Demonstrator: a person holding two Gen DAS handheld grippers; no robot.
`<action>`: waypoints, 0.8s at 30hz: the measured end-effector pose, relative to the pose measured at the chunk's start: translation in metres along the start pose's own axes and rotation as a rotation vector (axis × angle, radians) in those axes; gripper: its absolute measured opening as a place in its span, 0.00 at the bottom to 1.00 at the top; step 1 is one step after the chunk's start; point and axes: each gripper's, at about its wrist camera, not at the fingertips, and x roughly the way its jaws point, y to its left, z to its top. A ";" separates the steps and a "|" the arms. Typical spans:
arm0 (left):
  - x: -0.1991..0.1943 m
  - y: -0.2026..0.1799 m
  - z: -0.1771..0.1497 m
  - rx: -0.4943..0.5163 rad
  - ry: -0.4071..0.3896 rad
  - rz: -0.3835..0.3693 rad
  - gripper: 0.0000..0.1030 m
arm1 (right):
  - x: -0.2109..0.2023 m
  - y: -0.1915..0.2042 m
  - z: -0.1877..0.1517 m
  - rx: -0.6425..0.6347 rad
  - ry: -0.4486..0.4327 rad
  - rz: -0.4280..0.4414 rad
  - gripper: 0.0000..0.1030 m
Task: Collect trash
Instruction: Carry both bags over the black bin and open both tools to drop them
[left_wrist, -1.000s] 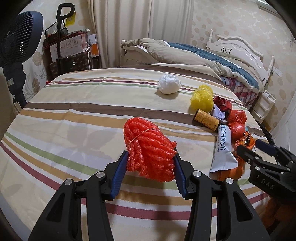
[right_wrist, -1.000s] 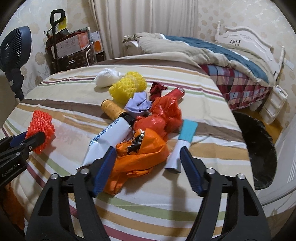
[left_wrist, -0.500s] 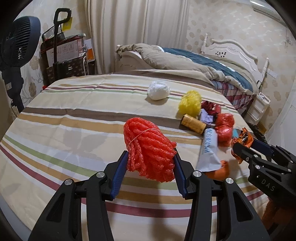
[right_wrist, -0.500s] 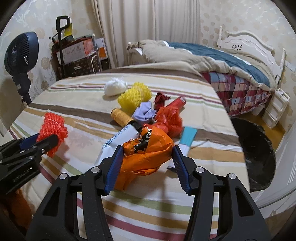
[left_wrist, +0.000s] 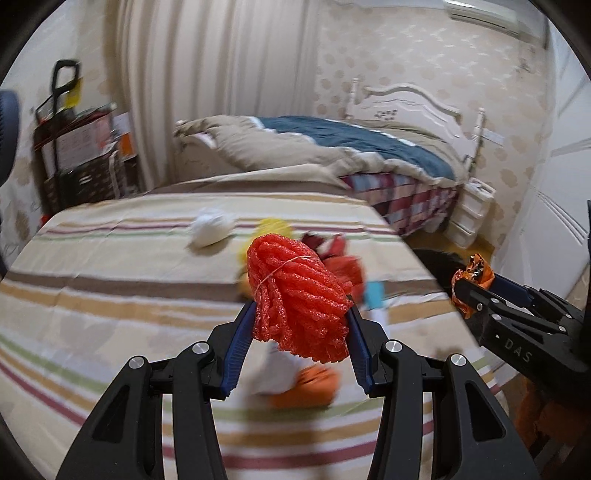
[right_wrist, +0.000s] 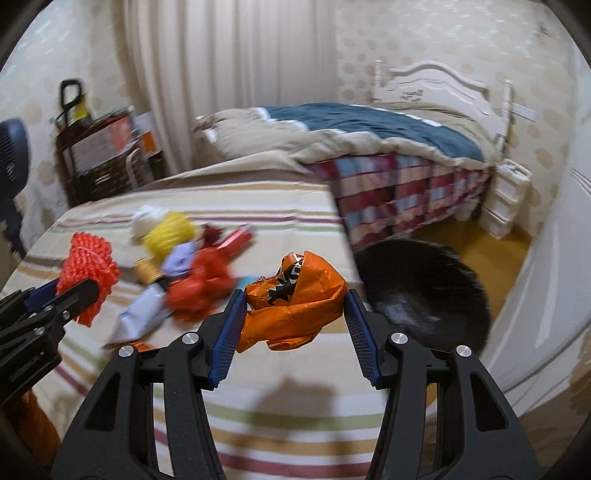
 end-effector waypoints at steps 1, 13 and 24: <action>0.004 -0.009 0.004 0.009 -0.002 -0.017 0.47 | 0.002 -0.012 0.002 0.017 -0.006 -0.020 0.51; 0.070 -0.102 0.032 0.120 0.018 -0.119 0.47 | 0.042 -0.111 0.012 0.121 -0.001 -0.163 0.51; 0.125 -0.151 0.043 0.168 0.056 -0.141 0.47 | 0.080 -0.159 0.013 0.173 0.036 -0.207 0.52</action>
